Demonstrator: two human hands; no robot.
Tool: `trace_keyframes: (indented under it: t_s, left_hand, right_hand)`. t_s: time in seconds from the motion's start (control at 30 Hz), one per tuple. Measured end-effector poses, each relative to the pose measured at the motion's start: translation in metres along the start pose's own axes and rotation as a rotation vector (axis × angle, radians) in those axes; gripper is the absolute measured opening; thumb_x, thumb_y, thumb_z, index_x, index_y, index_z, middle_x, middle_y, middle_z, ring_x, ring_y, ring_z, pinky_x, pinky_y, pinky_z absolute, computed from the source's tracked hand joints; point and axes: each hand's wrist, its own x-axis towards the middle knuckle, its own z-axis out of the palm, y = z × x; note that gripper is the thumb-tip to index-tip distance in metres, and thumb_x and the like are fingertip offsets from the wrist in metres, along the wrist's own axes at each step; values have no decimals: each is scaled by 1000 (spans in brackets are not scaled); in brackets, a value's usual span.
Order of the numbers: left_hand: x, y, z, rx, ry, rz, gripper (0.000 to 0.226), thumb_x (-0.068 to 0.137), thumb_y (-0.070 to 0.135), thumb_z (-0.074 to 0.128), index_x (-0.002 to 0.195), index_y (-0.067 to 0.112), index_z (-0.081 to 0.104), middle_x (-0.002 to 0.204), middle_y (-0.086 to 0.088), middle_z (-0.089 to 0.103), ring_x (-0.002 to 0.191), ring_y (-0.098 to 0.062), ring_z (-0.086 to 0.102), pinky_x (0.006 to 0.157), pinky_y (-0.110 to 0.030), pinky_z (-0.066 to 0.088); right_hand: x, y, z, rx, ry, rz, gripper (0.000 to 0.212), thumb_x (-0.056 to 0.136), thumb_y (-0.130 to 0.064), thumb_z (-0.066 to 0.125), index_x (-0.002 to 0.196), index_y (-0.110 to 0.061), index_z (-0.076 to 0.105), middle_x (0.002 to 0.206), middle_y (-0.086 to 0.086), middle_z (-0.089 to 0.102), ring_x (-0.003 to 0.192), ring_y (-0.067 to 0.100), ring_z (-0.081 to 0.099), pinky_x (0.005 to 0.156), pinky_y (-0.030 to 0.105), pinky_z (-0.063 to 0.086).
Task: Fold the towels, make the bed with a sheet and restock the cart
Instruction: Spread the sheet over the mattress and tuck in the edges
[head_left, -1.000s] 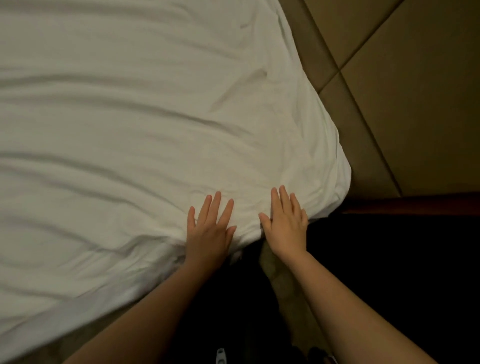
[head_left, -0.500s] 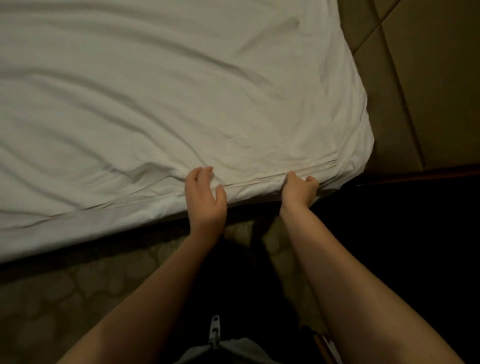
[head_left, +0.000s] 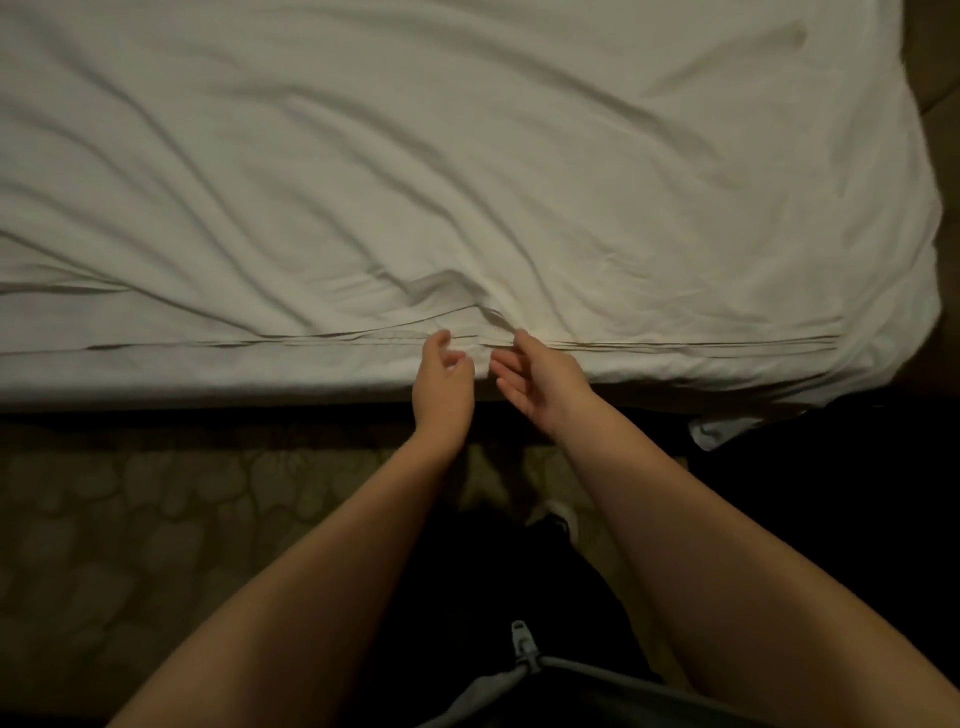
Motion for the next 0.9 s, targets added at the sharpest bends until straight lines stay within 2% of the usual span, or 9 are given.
trace_keyframes:
  t_s: [0.1,0.2,0.33,0.43,0.57,0.63,0.7,0.8,0.9]
  left_hand:
    - [19,9,-8,-438,-38,-200,38,96,8,43,133,11,44,115,-11,59,96,-15,60,85,-28,49]
    - [28,14,-15,-833,-109,-357,32,97,9,44,128,2,47,94,-9,61,82,-15,62,75,-25,51]
    - [34,12,-26,-1053,-200,-491,27,97,11,48,122,2,53,96,-7,61,89,-16,60,86,-29,46]
    - [36,15,-33,-1122,-248,-571,11,95,15,51,99,7,58,96,-6,63,86,-14,60,81,-28,48]
    - [47,22,-48,-1255,-201,-659,21,93,25,57,77,11,53,76,1,58,64,-6,51,61,-18,41]
    - [60,23,-60,-1232,-159,-660,25,91,27,60,73,13,51,61,5,52,50,-3,43,50,-14,36]
    - [72,18,-71,-1140,-120,-646,24,91,25,62,72,14,51,52,7,46,42,-2,38,42,-12,33]
    - [81,2,-83,-967,-71,-602,18,90,20,63,76,14,53,54,5,44,41,-4,34,39,-14,31]
    - [77,-15,-93,-854,-42,-532,22,91,20,61,73,14,50,56,4,41,42,-5,33,41,-16,31]
  right_hand:
    - [9,3,13,31,-10,1,33,97,-34,51,120,-11,55,90,0,67,75,8,64,61,18,52]
    - [10,8,24,-76,-29,19,31,96,-42,51,99,-13,61,85,-1,67,74,6,64,58,17,52]
    - [10,19,33,-67,57,-59,32,95,-41,51,90,-13,63,83,0,68,71,8,64,59,20,49]
    - [10,20,41,105,118,-128,26,92,-38,57,91,-12,62,74,1,66,53,6,60,48,18,47]
    - [15,13,58,363,-17,-111,23,92,-37,59,89,-14,53,65,-2,51,41,3,44,36,14,36]
    - [21,12,66,306,-27,-139,26,90,-39,60,83,-16,50,62,-4,47,42,4,39,34,14,31]
    - [25,12,71,242,49,-158,26,91,-36,61,78,-17,49,58,-5,43,42,4,34,33,14,28]
    - [33,16,70,152,249,-180,29,93,-20,57,67,-15,44,54,-2,38,35,6,30,32,14,23]
    - [35,33,72,-37,399,-196,28,90,-15,58,64,-12,47,59,1,43,44,10,36,36,20,29]
